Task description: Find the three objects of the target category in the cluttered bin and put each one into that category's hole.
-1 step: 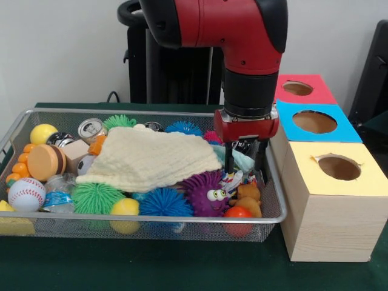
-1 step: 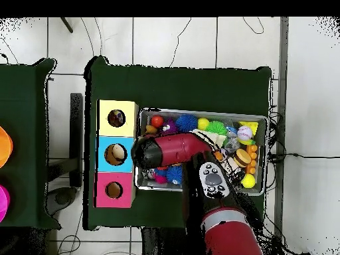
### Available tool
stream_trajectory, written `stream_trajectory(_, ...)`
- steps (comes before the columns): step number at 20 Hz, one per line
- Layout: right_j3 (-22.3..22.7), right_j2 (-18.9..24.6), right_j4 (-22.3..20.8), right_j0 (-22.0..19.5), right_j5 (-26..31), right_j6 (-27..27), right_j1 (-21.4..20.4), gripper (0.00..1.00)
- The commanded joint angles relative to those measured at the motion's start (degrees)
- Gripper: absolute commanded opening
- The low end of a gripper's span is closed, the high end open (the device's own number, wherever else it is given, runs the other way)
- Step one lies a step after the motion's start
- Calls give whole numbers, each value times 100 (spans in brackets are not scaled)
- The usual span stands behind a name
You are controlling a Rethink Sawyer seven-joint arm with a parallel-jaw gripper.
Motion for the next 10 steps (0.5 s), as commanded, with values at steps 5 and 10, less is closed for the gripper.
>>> stream_trajectory(5,-276,-496,-124,353,-183,801,434,100)
stream_trajectory(10,-520,-920,-107,644,251,814,534,100)
